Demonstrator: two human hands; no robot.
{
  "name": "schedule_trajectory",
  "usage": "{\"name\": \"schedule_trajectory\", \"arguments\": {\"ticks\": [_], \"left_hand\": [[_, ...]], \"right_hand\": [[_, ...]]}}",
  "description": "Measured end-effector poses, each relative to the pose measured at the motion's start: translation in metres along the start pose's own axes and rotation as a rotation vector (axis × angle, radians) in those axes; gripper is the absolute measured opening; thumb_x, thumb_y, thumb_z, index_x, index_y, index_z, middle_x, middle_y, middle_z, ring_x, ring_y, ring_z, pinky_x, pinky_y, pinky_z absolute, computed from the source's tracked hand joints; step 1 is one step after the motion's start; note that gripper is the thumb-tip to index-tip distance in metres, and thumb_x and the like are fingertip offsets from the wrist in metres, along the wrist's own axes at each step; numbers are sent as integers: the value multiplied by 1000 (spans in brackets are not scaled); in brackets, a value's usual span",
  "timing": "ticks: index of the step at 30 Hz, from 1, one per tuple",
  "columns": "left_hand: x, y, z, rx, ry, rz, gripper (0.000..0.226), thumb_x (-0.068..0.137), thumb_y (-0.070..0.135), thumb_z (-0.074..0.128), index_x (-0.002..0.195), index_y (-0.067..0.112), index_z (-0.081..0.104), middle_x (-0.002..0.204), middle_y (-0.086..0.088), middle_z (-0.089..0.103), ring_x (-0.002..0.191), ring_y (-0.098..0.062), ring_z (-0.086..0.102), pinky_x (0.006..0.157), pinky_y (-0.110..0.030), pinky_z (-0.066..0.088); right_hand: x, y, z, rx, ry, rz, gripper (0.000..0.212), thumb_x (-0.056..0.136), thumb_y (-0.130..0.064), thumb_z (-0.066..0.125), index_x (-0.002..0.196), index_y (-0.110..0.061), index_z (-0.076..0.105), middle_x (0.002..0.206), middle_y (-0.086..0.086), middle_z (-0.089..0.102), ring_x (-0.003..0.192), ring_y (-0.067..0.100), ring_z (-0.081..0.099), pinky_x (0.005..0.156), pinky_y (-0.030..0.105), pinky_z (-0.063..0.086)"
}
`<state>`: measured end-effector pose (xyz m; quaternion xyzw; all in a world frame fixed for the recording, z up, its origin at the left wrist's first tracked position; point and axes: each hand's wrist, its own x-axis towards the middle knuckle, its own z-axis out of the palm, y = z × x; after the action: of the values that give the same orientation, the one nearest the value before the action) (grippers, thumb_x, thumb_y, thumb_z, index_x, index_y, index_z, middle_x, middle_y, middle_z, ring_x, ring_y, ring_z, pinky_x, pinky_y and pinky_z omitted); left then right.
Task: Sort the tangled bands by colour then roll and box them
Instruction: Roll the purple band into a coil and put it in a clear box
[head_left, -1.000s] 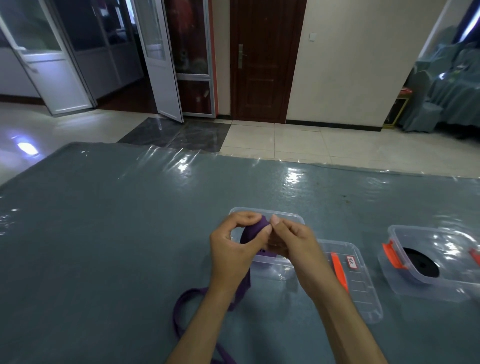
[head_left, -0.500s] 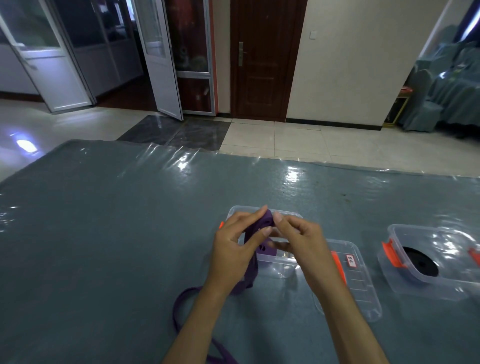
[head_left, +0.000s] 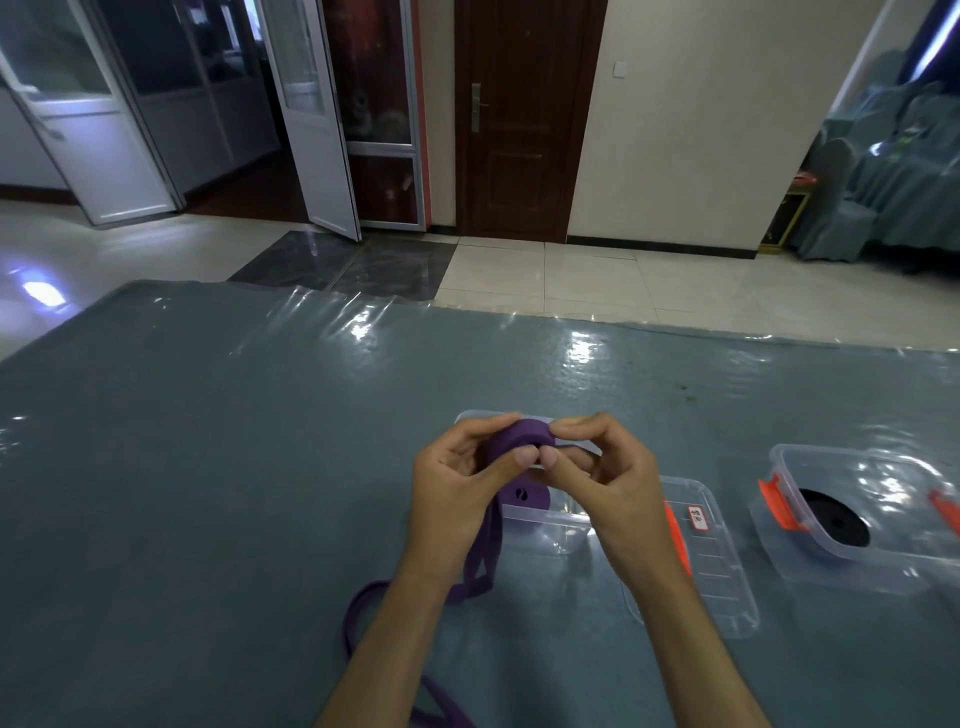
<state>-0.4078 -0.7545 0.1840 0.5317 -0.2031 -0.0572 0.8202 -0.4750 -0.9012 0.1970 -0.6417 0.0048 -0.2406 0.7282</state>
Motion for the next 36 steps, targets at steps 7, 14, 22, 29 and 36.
{"name": "schedule_trajectory", "arguments": {"ticks": [7, 14, 22, 29, 36], "left_hand": [[2, 9, 1, 11, -40, -8, 38, 84, 28, 88, 120, 19, 79, 121, -6, 74, 115, -25, 74, 94, -24, 57], [5, 16, 5, 17, -5, -19, 36, 77, 25, 91, 111, 27, 77, 109, -7, 80, 105, -23, 77, 88, -23, 60], [1, 11, 17, -57, 93, -12, 22, 78, 23, 91, 97, 17, 80, 100, -12, 80, 96, -25, 78, 81, -23, 60], [3, 10, 15, -68, 32, -133, 36, 79, 40, 90, 110, 23, 82, 113, -11, 79, 111, -26, 76, 93, -25, 58], [2, 11, 18, 68, 5, 4, 28, 86, 32, 84, 113, 25, 82, 108, -3, 77, 107, -22, 75, 90, -24, 58]], "right_hand": [[2, 3, -4, -166, -4, -141, 20, 86, -15, 87, 102, -14, 76, 108, 7, 79, 104, 28, 77, 84, 36, 64], [2, 0, -8, -227, -2, -224, 30, 87, -11, 86, 111, -29, 78, 108, -1, 77, 106, 21, 76, 85, 26, 63], [-3, 2, 9, -85, 50, -150, 27, 80, -4, 89, 88, -23, 71, 103, 5, 75, 103, 24, 76, 78, 27, 62], [-1, -3, 4, -128, 88, -171, 33, 81, -11, 89, 106, -26, 76, 103, 2, 76, 97, 24, 77, 78, 24, 61], [-7, 7, 3, 9, 128, -49, 26, 81, -15, 90, 97, -13, 70, 115, 15, 75, 98, 37, 78, 84, 50, 65]]}}
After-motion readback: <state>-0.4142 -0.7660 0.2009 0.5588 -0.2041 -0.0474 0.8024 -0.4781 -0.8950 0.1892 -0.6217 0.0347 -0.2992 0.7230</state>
